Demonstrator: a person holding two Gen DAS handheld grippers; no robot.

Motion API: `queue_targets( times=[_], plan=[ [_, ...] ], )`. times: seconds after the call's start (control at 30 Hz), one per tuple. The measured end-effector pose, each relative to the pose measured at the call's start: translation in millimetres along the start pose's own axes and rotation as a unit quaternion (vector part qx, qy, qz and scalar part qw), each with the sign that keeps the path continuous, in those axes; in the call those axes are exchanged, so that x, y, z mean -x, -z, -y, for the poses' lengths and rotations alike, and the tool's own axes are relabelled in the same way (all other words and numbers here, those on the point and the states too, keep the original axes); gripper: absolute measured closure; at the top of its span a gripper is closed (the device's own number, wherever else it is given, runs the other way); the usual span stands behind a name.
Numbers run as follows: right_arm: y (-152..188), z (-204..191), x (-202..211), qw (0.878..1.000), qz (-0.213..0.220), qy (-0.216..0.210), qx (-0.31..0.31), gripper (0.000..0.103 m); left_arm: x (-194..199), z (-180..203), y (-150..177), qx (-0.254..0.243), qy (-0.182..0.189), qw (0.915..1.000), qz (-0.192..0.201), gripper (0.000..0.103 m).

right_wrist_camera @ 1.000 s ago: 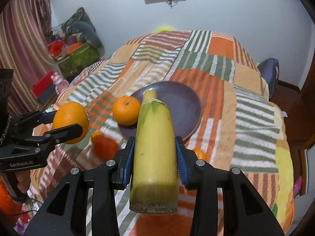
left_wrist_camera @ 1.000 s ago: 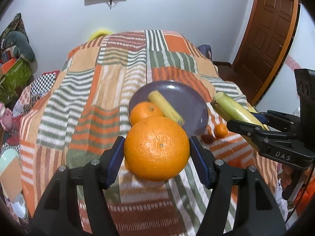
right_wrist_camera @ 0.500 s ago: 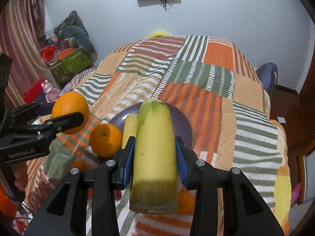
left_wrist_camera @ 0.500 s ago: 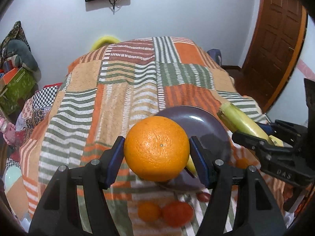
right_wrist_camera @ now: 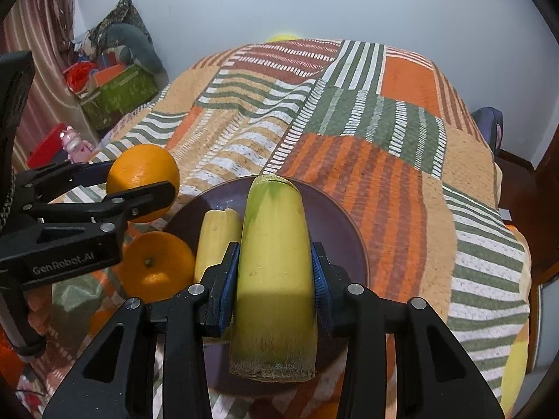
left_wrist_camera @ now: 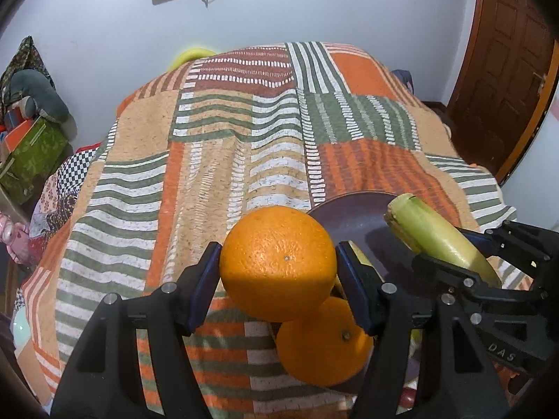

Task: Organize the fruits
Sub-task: 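Carry the orange with the left tool while the right tool carries the corn onto the plate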

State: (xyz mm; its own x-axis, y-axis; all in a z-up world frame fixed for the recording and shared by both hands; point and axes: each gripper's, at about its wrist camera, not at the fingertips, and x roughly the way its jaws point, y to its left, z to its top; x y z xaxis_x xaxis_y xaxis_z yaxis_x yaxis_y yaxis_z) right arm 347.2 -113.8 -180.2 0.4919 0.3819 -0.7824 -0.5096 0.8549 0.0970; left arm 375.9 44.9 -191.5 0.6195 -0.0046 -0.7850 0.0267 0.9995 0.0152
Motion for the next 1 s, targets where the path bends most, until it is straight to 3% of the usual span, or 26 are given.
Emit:
queue_targets(
  times=[0.5,1.0],
  plan=[
    [-0.9,4.8,-27.3,0.999,-0.035,-0.021,-0.012,0.067,-31.4,7.9,0.5,-0.014,0.009,0.999,-0.042,0.038],
    [-3.2,7.5,-30.7,0.998,-0.065,-0.02,-0.008,0.066,-6.7,19.5,-0.5,-0.04,0.011,0.999,-0.013,0.033]
  ],
)
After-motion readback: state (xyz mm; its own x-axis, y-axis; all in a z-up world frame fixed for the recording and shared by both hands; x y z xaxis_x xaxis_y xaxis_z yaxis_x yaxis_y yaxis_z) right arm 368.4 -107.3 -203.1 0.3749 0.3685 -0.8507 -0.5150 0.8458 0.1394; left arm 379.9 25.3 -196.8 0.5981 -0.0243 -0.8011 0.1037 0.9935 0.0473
